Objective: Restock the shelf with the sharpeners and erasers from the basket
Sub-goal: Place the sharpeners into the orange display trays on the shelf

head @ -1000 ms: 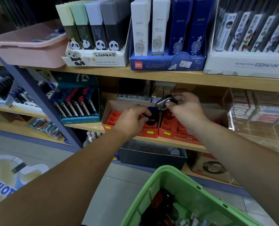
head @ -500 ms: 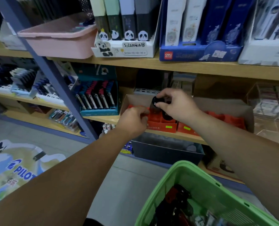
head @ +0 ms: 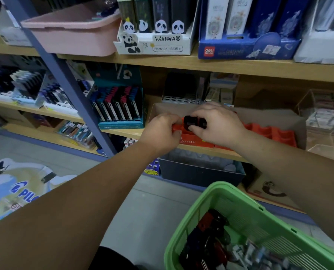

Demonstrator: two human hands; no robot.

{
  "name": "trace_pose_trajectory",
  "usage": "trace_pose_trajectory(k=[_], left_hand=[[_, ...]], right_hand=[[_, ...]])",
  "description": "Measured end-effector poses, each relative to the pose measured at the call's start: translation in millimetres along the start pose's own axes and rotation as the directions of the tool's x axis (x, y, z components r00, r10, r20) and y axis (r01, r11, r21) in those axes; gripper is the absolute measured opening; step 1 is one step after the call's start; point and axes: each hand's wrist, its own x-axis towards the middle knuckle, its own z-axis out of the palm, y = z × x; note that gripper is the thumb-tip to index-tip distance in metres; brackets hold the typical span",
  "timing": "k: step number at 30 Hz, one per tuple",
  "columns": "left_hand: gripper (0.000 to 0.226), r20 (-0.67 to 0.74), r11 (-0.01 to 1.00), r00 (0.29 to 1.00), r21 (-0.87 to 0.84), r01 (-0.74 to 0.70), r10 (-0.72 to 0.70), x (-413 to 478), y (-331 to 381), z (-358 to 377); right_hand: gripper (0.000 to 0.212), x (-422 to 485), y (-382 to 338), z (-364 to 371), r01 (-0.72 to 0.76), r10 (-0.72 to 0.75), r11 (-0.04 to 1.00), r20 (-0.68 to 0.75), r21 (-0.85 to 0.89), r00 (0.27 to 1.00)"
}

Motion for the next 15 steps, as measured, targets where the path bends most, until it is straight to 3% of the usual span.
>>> trace_pose_trajectory(k=[4, 8, 10, 12, 15], left_hand=[[0.035, 0.011, 0.999, 1.000, 0.042, -0.019, 0.018, -13, 13, -10], [0.022, 0.083, 1.000, 0.997, 0.028, -0.004, 0.001, -36, 37, -18], [0.013, 0.203, 1.000, 0.979, -0.016, 0.025, -0.021, -47, 52, -14], [0.013, 0.346, 0.992, 0.936, -0.069, 0.101, -0.071, -60, 62, 5], [0.025, 0.472, 0.980, 0.863, 0.005, 0.200, -0.178, -99, 56, 65]], right_hand=[[0.037, -35, -6, -23, -0.040, 0.039, 0.999, -0.080, -0.021, 0.996], [0.027, -91, -19, -39, -0.146, 0.151, 0.980, -0.026, 0.138, 0.988], [0.028, -130, -25, -35, -0.189, 0.168, 0.954, 0.108, 0.234, 0.980], [0.036, -174, -27, -23, -0.251, 0.176, 0.942, 0.312, 0.221, 0.934], [0.049, -233, -19, 7, -0.319, 0.219, 0.947, 0.638, 0.044, 0.738]])
